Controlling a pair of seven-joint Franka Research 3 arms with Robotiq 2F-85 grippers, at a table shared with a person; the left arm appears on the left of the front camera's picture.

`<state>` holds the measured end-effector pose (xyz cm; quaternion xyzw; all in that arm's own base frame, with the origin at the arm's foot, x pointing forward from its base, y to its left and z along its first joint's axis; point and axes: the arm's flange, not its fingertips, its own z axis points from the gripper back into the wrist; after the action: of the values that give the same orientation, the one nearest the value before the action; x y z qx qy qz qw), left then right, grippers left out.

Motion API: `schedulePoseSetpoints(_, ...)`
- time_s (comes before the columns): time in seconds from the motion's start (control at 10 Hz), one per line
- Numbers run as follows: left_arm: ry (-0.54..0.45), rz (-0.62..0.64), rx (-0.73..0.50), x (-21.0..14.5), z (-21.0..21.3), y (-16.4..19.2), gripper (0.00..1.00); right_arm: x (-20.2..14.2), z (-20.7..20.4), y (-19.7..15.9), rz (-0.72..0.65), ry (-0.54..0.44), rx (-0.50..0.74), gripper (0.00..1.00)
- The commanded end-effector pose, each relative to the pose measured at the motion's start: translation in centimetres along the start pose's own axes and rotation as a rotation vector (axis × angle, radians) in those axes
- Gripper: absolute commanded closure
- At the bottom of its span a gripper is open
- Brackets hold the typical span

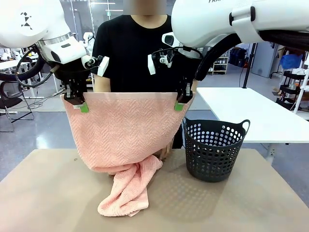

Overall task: Fold the towel.
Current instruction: Release the end of the 100 cm Hotel Towel you were holding and grab the top end of the folded side.

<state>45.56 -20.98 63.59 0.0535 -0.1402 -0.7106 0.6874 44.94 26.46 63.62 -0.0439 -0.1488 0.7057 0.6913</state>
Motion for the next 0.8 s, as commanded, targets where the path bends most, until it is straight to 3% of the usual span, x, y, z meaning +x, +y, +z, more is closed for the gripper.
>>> schedulePoseSetpoints(0.0,0.002,0.000,0.001,-0.05,0.00,0.01,1.00,-0.10,0.03,0.00,0.001,0.001,-0.001,1.00)
schedulePoseSetpoints(0.7,0.002,0.000,0.001,-0.05,0.00,0.01,1.00,-0.10,0.03,0.00,0.001,0.001,-0.001,1.00)
